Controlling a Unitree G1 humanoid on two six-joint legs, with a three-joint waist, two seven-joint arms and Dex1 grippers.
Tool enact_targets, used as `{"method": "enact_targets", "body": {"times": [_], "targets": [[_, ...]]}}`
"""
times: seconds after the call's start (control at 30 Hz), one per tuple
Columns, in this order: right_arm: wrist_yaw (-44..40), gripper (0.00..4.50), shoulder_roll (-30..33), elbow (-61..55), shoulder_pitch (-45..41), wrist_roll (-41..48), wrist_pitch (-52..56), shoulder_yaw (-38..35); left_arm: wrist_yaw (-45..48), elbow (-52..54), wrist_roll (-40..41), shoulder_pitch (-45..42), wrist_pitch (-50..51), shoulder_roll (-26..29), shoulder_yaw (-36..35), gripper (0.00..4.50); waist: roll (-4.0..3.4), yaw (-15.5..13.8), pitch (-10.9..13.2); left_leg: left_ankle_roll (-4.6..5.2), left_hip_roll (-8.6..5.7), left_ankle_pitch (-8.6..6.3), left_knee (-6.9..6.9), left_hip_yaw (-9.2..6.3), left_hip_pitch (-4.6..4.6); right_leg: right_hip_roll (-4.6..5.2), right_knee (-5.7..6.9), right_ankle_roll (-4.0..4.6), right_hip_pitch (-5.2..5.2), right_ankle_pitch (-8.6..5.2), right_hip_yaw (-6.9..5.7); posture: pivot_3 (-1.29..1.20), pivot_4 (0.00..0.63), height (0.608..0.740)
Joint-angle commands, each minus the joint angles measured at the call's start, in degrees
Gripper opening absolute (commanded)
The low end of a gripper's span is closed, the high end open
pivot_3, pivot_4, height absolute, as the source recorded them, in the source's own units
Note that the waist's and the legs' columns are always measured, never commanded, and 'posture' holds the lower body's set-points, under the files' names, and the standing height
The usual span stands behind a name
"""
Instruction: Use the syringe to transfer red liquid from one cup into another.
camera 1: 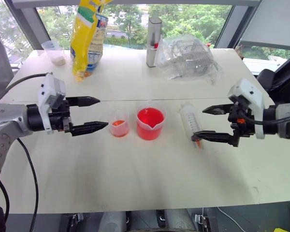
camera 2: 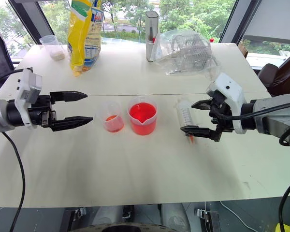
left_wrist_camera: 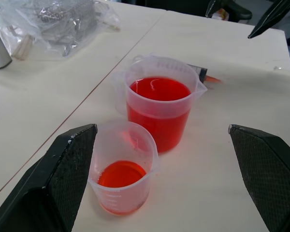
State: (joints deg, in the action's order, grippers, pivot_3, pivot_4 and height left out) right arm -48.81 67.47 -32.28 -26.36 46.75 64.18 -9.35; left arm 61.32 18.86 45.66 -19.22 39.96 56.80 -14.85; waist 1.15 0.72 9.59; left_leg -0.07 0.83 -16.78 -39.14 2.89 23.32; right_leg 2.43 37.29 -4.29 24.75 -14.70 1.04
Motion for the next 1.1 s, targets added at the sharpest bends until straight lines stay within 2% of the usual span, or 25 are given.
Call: {"method": "enact_targets", "body": {"times": [0.03,0.47,0.63,0.77,0.93,1.1], "targets": [[-0.3,4.46,0.7,-0.2,-0.7,-0.4,-1.0,-0.9,0.0,-0.1,0.4,-1.3,-0.1,0.5,-1.6,4.5,0.0,0.0,0.0,0.0,0.0,0.0,0.0,0.0,0.0,0.0,0.0,0.0,0.0,0.0,0.0,0.0,0.15,0.74],[0.2,4.46,0.9,0.6,-1.0,0.0,1.7,-1.0,0.5,-0.3,0.0,-2.2,-0.6,0.2,-1.1,4.5,0.0,0.0,0.0,0.0,0.0,0.0,0.0,0.0,0.0,0.0,0.0,0.0,0.0,0.0,0.0,0.0,0.15,0.74],[0.7,4.46,1.4,3.5,-3.2,-1.6,3.4,1.8,0.1,0.1,0.2,-2.8,-0.6,-0.2,-0.8,4.5,0.0,0.0,0.0,0.0,0.0,0.0,0.0,0.0,0.0,0.0,0.0,0.0,0.0,0.0,0.0,0.0,0.15,0.74],[4.2,4.46,0.2,9.2,-10.9,-3.9,10.2,7.8,-0.2,-0.1,-0.2,-3.2,-0.9,-1.0,0.0,4.5,0.0,0.2,0.0,0.0,0.0,0.0,0.0,0.01,-0.01,0.0,0.0,0.0,0.0,0.0,0.01,0.0,0.15,0.74],[10.4,4.46,-9.1,22.6,-26.4,-7.3,25.0,14.6,-0.1,-0.6,-1.0,-4.3,-1.6,-2.3,1.7,4.5,0.0,0.3,0.0,-0.01,0.0,0.0,-0.01,0.04,-0.03,-0.01,0.04,0.2,0.03,-0.07,0.07,0.0,0.15,0.74],[17.1,4.46,-17.5,39.6,-35.5,-9.3,28.3,20.6,-0.2,-1.0,-2.6,-5.3,-2.5,-3.5,3.4,4.5,0.0,0.1,0.0,0.02,-0.01,-0.01,0.0,0.04,0.08,-0.01,0.04,0.03,0.13,0.03,0.05,0.0,0.15,0.74]]}}
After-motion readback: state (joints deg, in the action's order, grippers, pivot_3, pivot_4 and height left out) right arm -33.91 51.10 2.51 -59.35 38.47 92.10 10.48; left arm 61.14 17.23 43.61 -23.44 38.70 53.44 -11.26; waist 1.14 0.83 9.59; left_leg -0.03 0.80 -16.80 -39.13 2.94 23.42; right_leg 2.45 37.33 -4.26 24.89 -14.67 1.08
